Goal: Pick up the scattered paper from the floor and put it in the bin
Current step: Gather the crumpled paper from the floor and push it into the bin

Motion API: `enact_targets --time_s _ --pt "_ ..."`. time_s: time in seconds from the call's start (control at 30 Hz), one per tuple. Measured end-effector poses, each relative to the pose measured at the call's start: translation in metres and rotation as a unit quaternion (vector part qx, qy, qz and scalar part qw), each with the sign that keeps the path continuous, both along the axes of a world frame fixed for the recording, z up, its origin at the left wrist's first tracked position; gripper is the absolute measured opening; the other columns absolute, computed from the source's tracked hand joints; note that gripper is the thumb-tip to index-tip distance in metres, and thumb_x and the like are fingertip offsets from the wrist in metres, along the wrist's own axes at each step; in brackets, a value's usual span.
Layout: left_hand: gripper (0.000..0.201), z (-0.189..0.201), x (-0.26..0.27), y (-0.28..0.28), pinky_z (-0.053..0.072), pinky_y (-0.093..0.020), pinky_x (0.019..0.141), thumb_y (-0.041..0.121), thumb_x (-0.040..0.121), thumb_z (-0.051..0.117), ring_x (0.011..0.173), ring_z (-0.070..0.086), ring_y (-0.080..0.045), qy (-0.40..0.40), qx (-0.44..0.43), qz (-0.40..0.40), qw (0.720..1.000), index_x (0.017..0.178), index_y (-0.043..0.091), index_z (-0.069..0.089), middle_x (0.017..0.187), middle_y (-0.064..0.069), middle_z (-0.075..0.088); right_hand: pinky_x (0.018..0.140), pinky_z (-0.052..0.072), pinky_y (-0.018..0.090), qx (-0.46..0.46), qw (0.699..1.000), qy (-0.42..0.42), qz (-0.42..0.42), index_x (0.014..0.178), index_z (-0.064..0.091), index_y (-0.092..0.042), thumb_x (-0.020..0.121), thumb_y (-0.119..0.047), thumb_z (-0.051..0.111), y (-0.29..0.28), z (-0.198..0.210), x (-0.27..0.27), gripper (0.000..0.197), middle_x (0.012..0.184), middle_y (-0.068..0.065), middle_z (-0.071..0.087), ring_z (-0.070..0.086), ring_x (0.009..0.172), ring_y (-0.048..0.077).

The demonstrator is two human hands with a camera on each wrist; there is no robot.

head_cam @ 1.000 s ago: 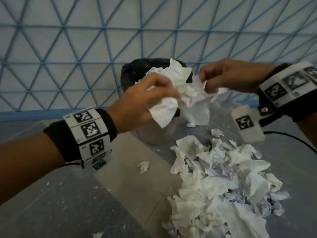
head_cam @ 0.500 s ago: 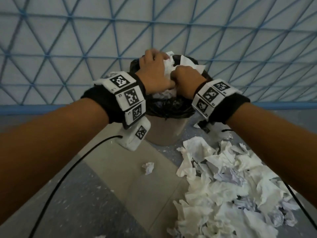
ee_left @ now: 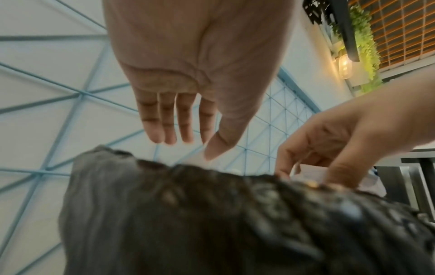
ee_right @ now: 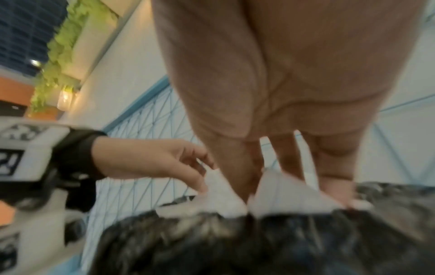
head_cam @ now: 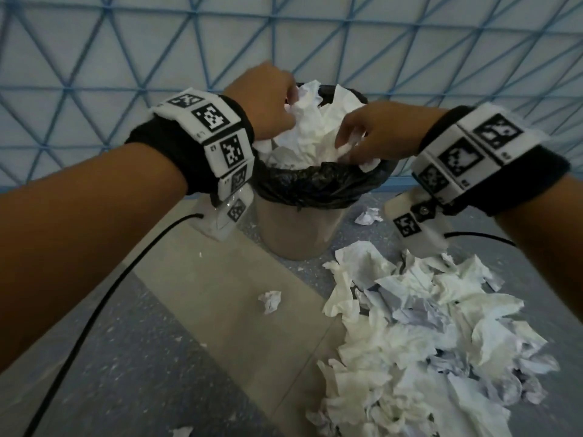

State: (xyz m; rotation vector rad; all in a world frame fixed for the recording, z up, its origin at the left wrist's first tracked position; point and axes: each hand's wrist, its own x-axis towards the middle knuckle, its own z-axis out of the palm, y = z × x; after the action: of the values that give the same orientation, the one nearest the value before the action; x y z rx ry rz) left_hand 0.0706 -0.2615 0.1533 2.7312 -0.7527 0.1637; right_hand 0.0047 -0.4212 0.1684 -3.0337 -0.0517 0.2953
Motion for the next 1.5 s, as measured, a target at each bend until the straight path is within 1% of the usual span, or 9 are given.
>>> enact_targets --time_s 0.17,0.27,0.4,0.53,0.7,0.83,1.0,1.23,1.5 --pt "0.055 -0.01 0.009 -0.018 0.033 -0.038 0.108 0.034 0.085 0.05 0.13 0.041 -0.034 0.095 0.115 -0.023 0.988 0.133 0.007 0.044 0.143 -0.02 0.042 0.092 0.042 0.034 0.062 0.977 -0.196 -0.053 0.105 0.062 -0.004 0.082 0.004 0.052 0.004 -0.015 0.02 0.026 0.129 0.023 0.045 0.054 0.107 0.038" --pt "0.044 -0.017 0.007 -0.025 0.029 -0.033 0.111 0.023 0.094 0.046 0.134 0.038 -0.029 0.137 0.213 -0.05 0.966 0.135 0.008 0.046 0.146 -0.014 0.042 0.097 0.043 0.036 0.035 0.993 -0.109 -0.038 0.108 0.063 -0.002 0.084 -0.007 0.057 0.008 -0.034 0.027 0.025 0.126 0.022 0.054 0.054 0.112 0.037" --pt "0.05 -0.016 -0.009 -0.011 0.03 -0.027 0.108 0.009 0.09 0.046 0.134 0.039 -0.026 0.076 0.031 -0.048 0.996 0.139 0.015 0.042 0.147 -0.013 0.041 0.09 0.043 0.026 0.081 0.99 -0.115 -0.011 0.11 0.067 -0.009 0.087 -0.014 0.054 0.002 -0.035 0.019 0.027 0.117 0.014 0.067 0.058 0.111 0.027" --pt "0.04 -0.029 -0.044 0.028 0.035 -0.023 0.094 -0.001 0.073 0.041 0.108 0.046 -0.021 -0.109 -0.268 -0.062 0.955 0.11 -0.001 0.056 0.111 -0.017 0.05 0.083 0.044 0.027 0.197 0.906 -0.372 -0.034 0.102 0.065 -0.01 0.083 -0.011 0.044 -0.024 -0.024 0.006 0.029 0.104 0.012 0.069 0.061 0.094 0.024" --pt "0.012 -0.105 -0.098 0.06 0.034 -0.026 0.077 0.005 0.075 0.042 0.084 0.043 -0.025 -0.053 -0.097 -0.197 0.974 0.08 0.013 0.049 0.085 -0.013 0.055 0.074 0.03 0.019 0.27 0.826 -0.481 -0.113 0.085 0.059 -0.005 0.071 0.0 0.037 -0.079 -0.056 0.008 0.026 0.076 -0.014 0.049 0.056 0.09 0.035" --pt "0.029 -0.178 -0.123 0.057 0.041 -0.023 0.081 0.022 0.081 0.041 0.096 0.055 -0.024 0.095 0.1 -0.23 0.963 0.1 0.02 0.062 0.106 -0.008 0.063 0.086 0.04 0.031 0.256 0.877 -0.319 -0.252 0.094 0.064 0.004 0.081 0.002 0.044 -0.107 -0.118 0.016 0.024 0.105 0.026 0.066 0.058 0.103 0.037" --pt "0.05 -0.219 -0.135 0.036 0.03 -0.036 0.112 0.016 0.094 0.044 0.135 0.022 -0.027 0.322 0.212 -0.138 0.912 0.141 0.027 0.031 0.151 -0.004 0.017 0.111 0.032 0.043 0.111 0.985 -0.004 -0.134 0.107 0.067 -0.01 0.083 0.0 0.05 -0.094 -0.201 0.013 0.031 0.136 0.021 0.044 0.04 0.127 0.04" --pt "0.034 -0.224 -0.123 0.017 0.04 -0.031 0.103 0.007 0.096 0.04 0.115 0.051 -0.026 0.332 0.051 -0.099 0.937 0.127 0.014 0.053 0.127 -0.012 0.05 0.121 0.007 0.048 0.022 0.988 0.117 -0.1 0.131 0.049 -0.027 0.092 -0.021 0.049 -0.103 -0.239 0.021 0.039 0.158 0.012 0.001 -0.001 0.143 0.041" --pt "0.066 -0.228 -0.133 -0.067 0.025 -0.043 0.117 0.026 0.087 0.058 0.144 0.01 -0.031 0.35 0.017 -0.143 0.926 0.144 0.028 0.024 0.156 -0.005 0.008 0.107 0.035 0.037 0.088 0.986 0.096 -0.106 0.122 0.054 0.001 0.09 -0.015 0.052 -0.107 -0.237 0.006 0.036 0.137 0.019 0.042 0.045 0.124 0.034"
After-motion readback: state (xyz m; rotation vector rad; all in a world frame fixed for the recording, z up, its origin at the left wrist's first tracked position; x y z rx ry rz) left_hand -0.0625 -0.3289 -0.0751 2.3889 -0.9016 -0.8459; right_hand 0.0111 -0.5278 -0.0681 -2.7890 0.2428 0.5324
